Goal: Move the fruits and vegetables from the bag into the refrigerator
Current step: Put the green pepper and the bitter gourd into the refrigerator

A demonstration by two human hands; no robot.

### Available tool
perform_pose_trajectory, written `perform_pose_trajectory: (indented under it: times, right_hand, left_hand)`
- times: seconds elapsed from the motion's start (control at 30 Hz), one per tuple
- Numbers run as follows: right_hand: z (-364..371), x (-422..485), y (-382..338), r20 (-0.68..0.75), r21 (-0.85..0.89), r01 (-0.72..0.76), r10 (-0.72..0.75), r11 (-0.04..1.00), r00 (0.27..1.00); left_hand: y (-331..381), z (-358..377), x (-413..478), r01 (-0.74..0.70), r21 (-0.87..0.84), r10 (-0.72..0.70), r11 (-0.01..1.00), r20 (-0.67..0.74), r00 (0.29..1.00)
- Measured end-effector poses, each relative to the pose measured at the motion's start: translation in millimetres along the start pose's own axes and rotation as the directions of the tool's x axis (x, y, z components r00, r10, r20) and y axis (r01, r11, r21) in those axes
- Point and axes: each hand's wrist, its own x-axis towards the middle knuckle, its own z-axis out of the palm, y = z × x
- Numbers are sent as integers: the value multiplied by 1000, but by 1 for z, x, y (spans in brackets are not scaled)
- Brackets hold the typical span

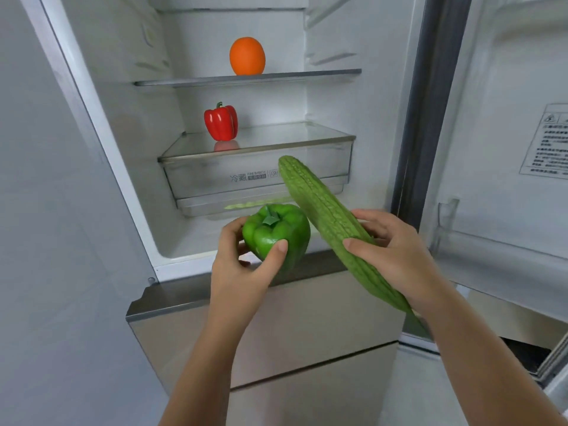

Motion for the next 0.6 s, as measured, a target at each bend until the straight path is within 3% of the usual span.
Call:
perform_pose_trajectory:
  times: [0.37,0.6]
  right_hand:
    - [33,169,-19,-38,-89,112,-116,990,993]
    - [40,240,-19,13,-173,75,-74,982,997]
  left_hand:
    - [-22,18,195,-128,-2,128,992,30,991]
    - [-23,23,251,-176,47,174,983,44,984]
